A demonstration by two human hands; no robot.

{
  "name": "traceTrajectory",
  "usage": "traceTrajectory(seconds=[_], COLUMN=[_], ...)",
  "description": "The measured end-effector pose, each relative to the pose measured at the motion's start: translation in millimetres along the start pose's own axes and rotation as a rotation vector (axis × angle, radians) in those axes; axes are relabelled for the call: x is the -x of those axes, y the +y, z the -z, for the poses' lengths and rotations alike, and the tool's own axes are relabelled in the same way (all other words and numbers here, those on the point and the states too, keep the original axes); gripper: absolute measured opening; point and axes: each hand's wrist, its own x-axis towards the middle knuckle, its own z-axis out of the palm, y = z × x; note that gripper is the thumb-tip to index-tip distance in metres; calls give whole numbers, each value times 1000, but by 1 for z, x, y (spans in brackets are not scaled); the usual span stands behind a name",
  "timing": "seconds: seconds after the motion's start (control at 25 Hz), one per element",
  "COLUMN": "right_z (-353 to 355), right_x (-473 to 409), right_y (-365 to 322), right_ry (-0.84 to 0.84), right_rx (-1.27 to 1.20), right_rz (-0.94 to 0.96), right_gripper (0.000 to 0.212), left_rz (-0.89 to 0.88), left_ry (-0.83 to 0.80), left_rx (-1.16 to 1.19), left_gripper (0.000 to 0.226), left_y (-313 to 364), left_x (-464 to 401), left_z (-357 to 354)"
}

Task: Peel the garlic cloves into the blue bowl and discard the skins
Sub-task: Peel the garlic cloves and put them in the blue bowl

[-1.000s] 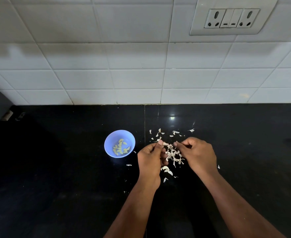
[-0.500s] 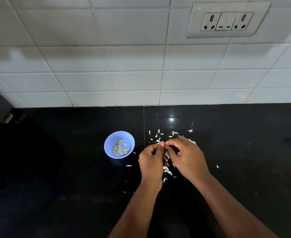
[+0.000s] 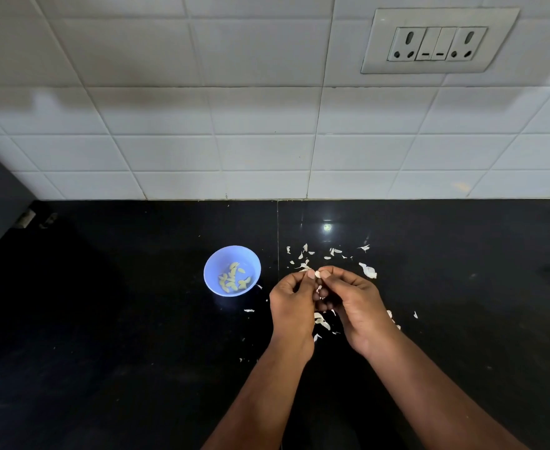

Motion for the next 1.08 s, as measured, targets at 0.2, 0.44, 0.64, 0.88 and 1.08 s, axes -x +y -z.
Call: traceTrajectory(seconds=[0.2, 0.44, 0.64, 0.88, 1.08], right_z=[-1, 6, 11, 7, 13], right_x=[3, 6, -2, -2, -13], right_y=[-4, -23, -23, -26, -12], right_ry=[68, 63, 53, -19, 64], right_rx=[80, 552, 888, 576, 542], right_rz=[78, 273, 442, 200, 88], right_gripper=[11, 10, 11, 17, 17], left_rz=[-65, -177, -204, -311, -354], left_ry=[-46, -95, -137, -185, -124], left_rx=[-51, -224, -268, -383, -334], left_gripper=[26, 7, 13, 27, 17], left_y=[6, 14, 15, 15, 13], left_x=[3, 3, 1, 1, 5], left_z=[6, 18, 20, 21, 16])
